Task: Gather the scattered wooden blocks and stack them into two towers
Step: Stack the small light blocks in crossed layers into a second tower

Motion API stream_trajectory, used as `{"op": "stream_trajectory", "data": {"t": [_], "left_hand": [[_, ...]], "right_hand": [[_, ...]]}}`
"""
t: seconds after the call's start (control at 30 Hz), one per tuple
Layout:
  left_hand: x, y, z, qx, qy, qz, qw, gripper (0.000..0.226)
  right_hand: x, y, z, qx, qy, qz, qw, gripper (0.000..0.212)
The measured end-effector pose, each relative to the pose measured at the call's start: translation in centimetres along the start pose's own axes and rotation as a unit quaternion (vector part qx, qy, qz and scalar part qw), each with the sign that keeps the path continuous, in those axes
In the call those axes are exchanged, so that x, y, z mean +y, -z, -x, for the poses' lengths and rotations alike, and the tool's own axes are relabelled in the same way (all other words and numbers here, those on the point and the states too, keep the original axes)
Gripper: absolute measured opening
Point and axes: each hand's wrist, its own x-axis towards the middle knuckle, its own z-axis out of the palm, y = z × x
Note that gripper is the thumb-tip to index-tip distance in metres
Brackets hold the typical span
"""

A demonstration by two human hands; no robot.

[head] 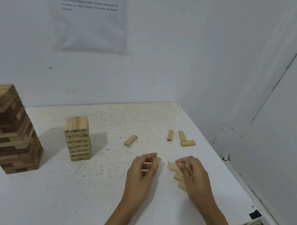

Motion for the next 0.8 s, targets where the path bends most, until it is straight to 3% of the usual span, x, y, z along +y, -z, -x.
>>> {"op": "stream_trajectory", "data": {"t": [0.17,0.23,0.37,0.6,0.8], "left_hand": [[-0.3,2.2,0.6,0.030,0.007,0.028,0.999,0.021],[-0.5,3.2,0.8,0.033,0.017,0.036,0.999,0.019],[-1.4,4.8,1.7,0.060,0.043,0.065,0.995,0.019],[-1.8,8.1,3.2,0.151,0.043,0.033,0.987,0.021],[-2.8,11.3,3.5,0.193,0.040,-0.005,0.980,0.021]], "right_hand": [[-2.8,-2.8,0.5,-0.085,-0.004,-0.064,0.994,0.011],[-4.0,-3.8,0.7,-0.093,-0.034,-0.153,0.983,0.007],[-5.7,-6.3,1.0,-0.075,-0.109,-0.276,0.952,0.020],[-7.6,-11.3,2.0,-0.119,-0.085,-0.252,0.957,0.003],[-8.7,-14.1,2.3,-0.150,-0.019,-0.204,0.967,0.002]]}}
